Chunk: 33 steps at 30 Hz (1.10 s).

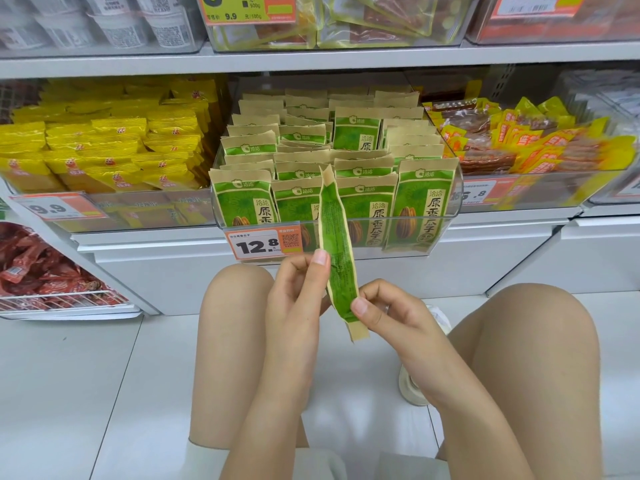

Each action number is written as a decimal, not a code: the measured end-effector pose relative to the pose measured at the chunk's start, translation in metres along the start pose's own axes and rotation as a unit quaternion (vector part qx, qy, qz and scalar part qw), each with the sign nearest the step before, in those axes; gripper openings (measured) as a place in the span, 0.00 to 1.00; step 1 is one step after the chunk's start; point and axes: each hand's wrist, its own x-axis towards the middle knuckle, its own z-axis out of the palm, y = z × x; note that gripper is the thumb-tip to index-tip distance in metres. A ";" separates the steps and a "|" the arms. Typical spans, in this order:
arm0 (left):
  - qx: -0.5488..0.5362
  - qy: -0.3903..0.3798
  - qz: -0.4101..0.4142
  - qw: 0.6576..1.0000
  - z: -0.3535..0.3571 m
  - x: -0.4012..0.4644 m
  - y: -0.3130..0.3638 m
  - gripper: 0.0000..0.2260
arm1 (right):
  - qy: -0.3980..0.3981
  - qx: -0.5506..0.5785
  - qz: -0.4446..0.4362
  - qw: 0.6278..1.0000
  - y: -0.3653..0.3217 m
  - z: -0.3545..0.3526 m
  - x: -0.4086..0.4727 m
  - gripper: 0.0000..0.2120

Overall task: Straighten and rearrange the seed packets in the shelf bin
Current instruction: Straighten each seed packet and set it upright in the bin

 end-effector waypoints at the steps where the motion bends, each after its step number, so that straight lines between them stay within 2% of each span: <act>1: 0.001 0.000 -0.004 1.000 0.000 0.000 0.000 0.19 | 0.001 -0.001 -0.002 1.000 0.000 0.000 0.000 0.08; 7: -0.015 -0.016 -0.027 0.999 -0.002 0.000 0.000 0.23 | 0.022 0.009 -0.008 1.000 0.003 -0.001 -0.001 0.09; 10: -0.023 -0.025 -0.019 0.999 -0.001 -0.001 0.002 0.24 | 0.081 -0.005 -0.003 0.997 0.006 0.000 0.000 0.11; 12: -0.016 -0.032 -0.008 0.999 0.001 -0.003 0.004 0.21 | 0.152 -0.133 -0.012 0.979 0.010 0.003 0.000 0.11; 13: -0.016 -0.035 -0.003 0.999 0.003 -0.003 0.004 0.20 | 0.185 -0.215 -0.024 0.959 0.011 0.005 -0.001 0.12; 15: -0.009 -0.030 0.010 0.999 0.006 -0.002 0.004 0.19 | 0.205 -0.325 -0.059 0.921 0.012 0.011 -0.001 0.13; 16: -0.001 -0.019 0.019 1.000 0.005 -0.001 0.002 0.17 | 0.200 -0.343 -0.068 0.915 0.012 0.012 -0.002 0.15; 18: 0.006 0.007 0.035 0.999 0.002 0.003 0.000 0.14 | 0.196 -0.310 -0.068 0.928 0.013 0.014 -0.001 0.18; 20: -0.010 0.001 0.031 0.999 -0.004 0.005 0.000 0.14 | 0.214 -0.199 -0.063 0.954 0.013 0.011 0.000 0.21; 24: -0.031 -0.081 -0.058 0.995 -0.011 0.003 0.003 0.15 | 0.233 -0.018 -0.048 0.971 0.000 0.005 0.005 0.20; 28: 0.011 -0.151 -0.121 0.981 -0.012 0.001 -0.001 0.15 | 0.252 0.073 -0.030 0.964 -0.008 0.000 0.005 0.15; 30: 0.038 -0.148 -0.114 0.982 -0.009 0.001 -0.005 0.13 | 0.282 0.085 -0.027 0.955 -0.006 -0.001 0.004 0.13; 32: 0.080 -0.112 -0.066 0.988 -0.005 0.002 -0.010 0.10 | 0.303 0.084 -0.032 0.949 -0.005 -0.003 0.003 0.12; 33: 0.105 -0.081 -0.030 0.991 -0.003 0.002 -0.013 0.11 | 0.311 0.079 -0.034 0.947 -0.005 -0.003 0.003 0.11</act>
